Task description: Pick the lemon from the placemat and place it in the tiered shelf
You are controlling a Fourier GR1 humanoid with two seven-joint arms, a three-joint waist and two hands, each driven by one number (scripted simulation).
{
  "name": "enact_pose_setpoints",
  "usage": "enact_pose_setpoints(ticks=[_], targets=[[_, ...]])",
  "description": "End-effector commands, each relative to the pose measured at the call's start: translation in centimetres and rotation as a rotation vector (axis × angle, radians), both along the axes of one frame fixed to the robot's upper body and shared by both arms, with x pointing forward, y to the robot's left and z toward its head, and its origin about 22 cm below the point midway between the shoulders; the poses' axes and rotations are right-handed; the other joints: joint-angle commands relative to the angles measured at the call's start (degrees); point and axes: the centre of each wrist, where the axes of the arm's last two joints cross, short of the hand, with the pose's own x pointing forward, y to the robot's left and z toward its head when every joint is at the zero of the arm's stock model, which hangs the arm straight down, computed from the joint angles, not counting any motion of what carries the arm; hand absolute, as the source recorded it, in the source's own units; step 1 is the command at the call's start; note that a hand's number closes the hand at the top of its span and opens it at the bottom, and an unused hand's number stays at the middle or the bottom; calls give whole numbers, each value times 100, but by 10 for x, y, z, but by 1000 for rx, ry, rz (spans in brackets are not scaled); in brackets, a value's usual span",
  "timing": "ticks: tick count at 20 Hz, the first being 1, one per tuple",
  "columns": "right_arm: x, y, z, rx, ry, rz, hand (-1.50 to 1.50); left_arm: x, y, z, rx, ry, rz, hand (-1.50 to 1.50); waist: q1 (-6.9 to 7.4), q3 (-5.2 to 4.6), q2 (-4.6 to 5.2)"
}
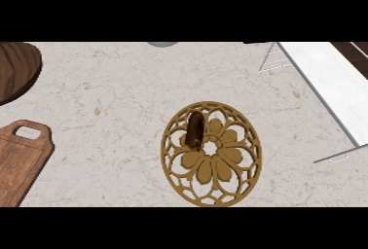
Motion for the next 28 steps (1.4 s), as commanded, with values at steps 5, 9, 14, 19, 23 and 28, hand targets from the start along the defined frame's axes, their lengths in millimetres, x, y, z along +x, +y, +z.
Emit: enact_pose_setpoints(ticks=[5, 9, 14, 19, 23, 28], targets=[[5, -10, 9, 131, 90, -130, 150, 96, -46, 20, -105, -422, -205, 0, -68, -94, 68], [5, -31, 3, 136, 115, -144, 150, 98, -53, 13, -122, -407, -204, 0, -113, -85, 101], [1, -53, 8, 125, 122, -178, 150, 94, -45, 12, -111, -394, -203, 0, -97, -83, 76], [4, -60, -8, 110, 157, -186, 150, 99, -44, 16, -119, -418, -198, 0, -125, -81, 76], [1, -76, -13, 96, 125, -184, 150, 102, -51, 14, -138, -416, -212, 0, -67, -70, 114], [2, -68, -9, 87, 121, -135, 150, 107, -49, 16, -128, -413, -216, 0, -101, -82, 92]])
